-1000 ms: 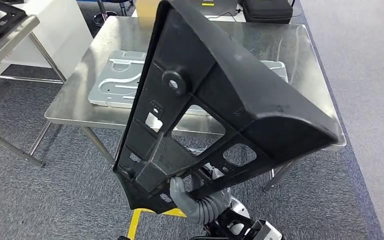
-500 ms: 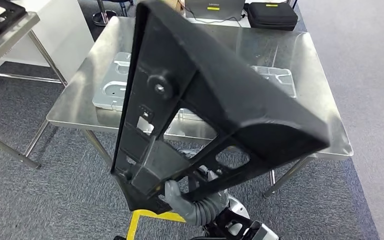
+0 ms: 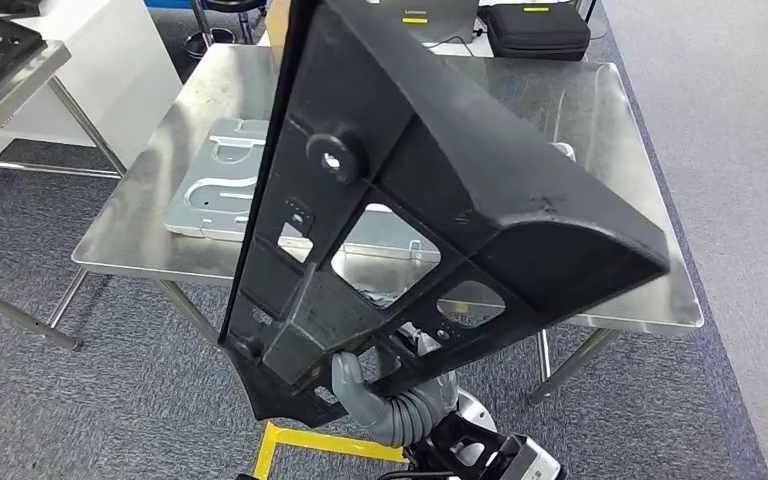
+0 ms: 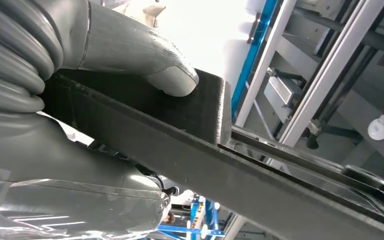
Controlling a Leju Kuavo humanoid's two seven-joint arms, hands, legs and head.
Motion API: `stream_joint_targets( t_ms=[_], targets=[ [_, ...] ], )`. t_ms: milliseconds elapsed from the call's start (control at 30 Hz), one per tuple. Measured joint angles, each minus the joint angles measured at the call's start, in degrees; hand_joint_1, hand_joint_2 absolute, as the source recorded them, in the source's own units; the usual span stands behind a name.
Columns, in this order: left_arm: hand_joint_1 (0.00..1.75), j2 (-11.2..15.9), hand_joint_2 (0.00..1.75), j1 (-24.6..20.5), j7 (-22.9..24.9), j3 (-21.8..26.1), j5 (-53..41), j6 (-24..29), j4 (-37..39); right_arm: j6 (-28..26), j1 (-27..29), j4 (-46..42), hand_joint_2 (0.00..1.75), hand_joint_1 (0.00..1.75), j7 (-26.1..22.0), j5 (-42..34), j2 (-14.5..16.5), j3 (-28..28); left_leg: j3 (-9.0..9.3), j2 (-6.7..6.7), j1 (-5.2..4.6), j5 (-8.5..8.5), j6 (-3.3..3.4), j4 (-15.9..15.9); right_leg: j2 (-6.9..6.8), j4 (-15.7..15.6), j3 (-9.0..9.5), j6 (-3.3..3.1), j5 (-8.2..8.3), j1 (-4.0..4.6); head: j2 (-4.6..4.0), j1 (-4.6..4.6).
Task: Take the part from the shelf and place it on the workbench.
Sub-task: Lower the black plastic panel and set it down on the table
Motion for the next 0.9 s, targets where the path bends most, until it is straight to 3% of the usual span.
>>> stream_joint_targets(
  t_ms=[33, 67, 133, 200, 267, 367, 433, 500, 533, 567, 633, 700, 733, 833, 900],
  targets=[
    [0.00, 0.0, 1.75, 0.0, 0.0, 0.0, 0.0, 0.0, 0.0, 0.0, 0.0, 0.1, 1.75, 1.75, 0.0, 0.0, 0.0, 0.0, -1.29, 0.00, 0.00, 0.37, -0.03, 1.5, 0.01, 0.0, 0.39, -0.04, -0.36, 0.10, 0.00, 0.01],
    [0.00, 0.0, 1.75, -0.1, -0.1, 0.0, -0.1, 0.0, 0.0, 0.0, 0.0, 0.3, 1.75, 1.75, 0.0, 0.1, 0.0, 0.1, -1.47, 0.01, 0.00, 1.97, 0.01, 0.7, 0.05, 0.1, 0.89, -0.03, -0.76, 0.15, 0.00, 0.01],
    [0.00, 0.0, 1.75, 0.0, 0.0, 0.0, -0.2, 0.0, 0.0, 0.0, 0.0, 0.4, 1.75, 1.75, 0.0, 0.1, 0.0, 0.2, 0.76, 0.04, 0.00, 7.09, 0.31, -6.1, 0.20, 0.2, 2.01, 0.15, -1.71, 0.18, 0.00, 0.02],
    [0.00, 0.0, 1.75, 0.1, 0.2, 0.0, -0.3, -0.1, 0.0, 0.0, 0.0, 0.5, 1.75, 1.75, 0.0, 0.1, 0.0, 0.2, 3.14, 0.08, -0.23, 9.69, 0.82, -12.1, 0.36, 0.4, 2.59, 0.63, -2.50, 0.36, 0.00, -0.01],
    [0.00, 0.0, 1.75, 0.2, 0.2, 0.0, -0.3, -0.1, 0.0, -0.1, 0.0, 0.6, 1.75, 1.75, 0.1, 0.3, 0.0, 0.2, 3.75, 0.04, -0.51, 9.38, 1.40, -13.6, 0.39, 0.4, 2.64, 1.20, -2.79, 0.49, 0.00, 0.02],
    [0.00, -0.1, 1.75, 0.2, 0.2, 0.0, -0.2, -0.2, 0.0, -0.9, -0.1, 0.6, 1.75, 1.75, 0.4, 1.3, 0.0, 0.2, 4.37, -0.08, -0.12, 9.28, 2.28, -14.6, 0.30, 1.3, 2.49, 2.07, -3.64, 0.50, 0.00, 0.14],
    [0.00, -0.1, 1.75, 0.2, 0.0, 0.1, -0.1, -0.3, 0.0, -2.2, -0.1, 0.7, 1.75, 1.75, 0.9, 3.2, 0.0, 0.2, 5.12, 0.01, 0.08, 9.14, 2.78, -15.1, 0.26, 6.7, -0.24, 2.58, -6.07, 0.28, 0.00, 0.25],
    [0.00, -0.1, 1.75, 0.4, -0.3, 0.1, 0.3, -0.3, 0.0, -4.9, 0.1, 0.8, 1.75, 1.75, 1.9, 6.7, 0.0, 0.2, 5.54, 0.05, 0.07, 8.74, 3.07, -15.1, 0.23, 14.3, -5.05, 2.88, -8.39, 0.01, 0.00, 0.29],
    [0.00, -0.1, 1.75, 0.5, -0.5, 0.2, 0.5, -0.3, 0.0, -6.8, 0.2, 0.8, 1.75, 1.75, 2.4, 9.2, -0.1, 0.2, 5.78, 0.02, 0.07, 8.50, 3.12, -15.1, 0.22, 16.3, -6.78, 2.97, -8.27, -0.12, 0.00, 0.31],
    [0.00, -0.1, 1.75, 0.7, -0.6, 0.3, 0.7, -0.3, 0.0, -8.8, 0.4, 0.9, 1.75, 1.75, 2.9, 12.1, -0.1, 0.2, 6.11, -0.04, 0.08, 8.23, 3.07, -15.1, 0.22, 16.2, -7.46, 3.00, -6.95, -0.24, 0.00, 0.31],
    [0.00, -0.2, 1.75, 1.0, -0.7, 0.6, 1.2, -0.3, 0.0, -13.3, 0.5, 0.7, 1.75, 1.75, 3.7, 18.3, -0.3, 0.3, 6.98, -0.20, 0.08, 7.59, 2.82, -15.1, 0.18, 9.9, -5.59, 2.79, -1.88, -0.37, 0.00, 0.32],
    [0.00, -0.5, 1.75, 1.0, -0.8, 0.9, 1.4, -0.4, 0.0, -18.1, 0.7, 0.3, 1.75, 1.75, 5.1, 25.1, -0.4, 0.4, 7.60, -0.31, -0.10, 6.90, 2.22, -15.1, 0.16, 3.2, -2.92, 2.46, 1.33, -0.12, 0.00, 0.27],
    [0.00, -0.6, 1.75, 1.0, -0.8, 1.0, 1.4, -0.5, 0.0, -20.7, 0.7, -0.1, 1.75, 1.75, 6.3, 28.8, -0.6, 0.4, 7.70, -0.32, -0.19, 6.65, 1.88, -15.1, 0.22, 1.5, -2.29, 2.31, 1.70, 0.02, 0.00, 0.23],
    [0.00, -0.9, 1.75, 1.1, -0.8, 1.1, 1.2, -0.7, 0.0, -27.2, 0.7, -0.8, 1.75, 1.75, 10.5, 38.6, -1.3, 0.7, 7.95, -0.18, -0.21, 6.15, 0.97, -15.3, 0.48, 0.7, -1.92, 1.61, 1.31, 0.02, 0.00, 0.17],
    [0.00, -1.1, 1.75, 1.0, -0.8, 1.1, 0.8, -0.9, 0.0, -29.3, 0.0, -0.8, 1.75, 1.75, 12.8, 43.2, -1.8, 0.8, 7.08, -0.07, -0.13, 4.46, 0.55, -12.7, 0.48, 0.2, -1.46, 0.91, 1.27, -0.23, 0.00, 0.13]
  ],
)
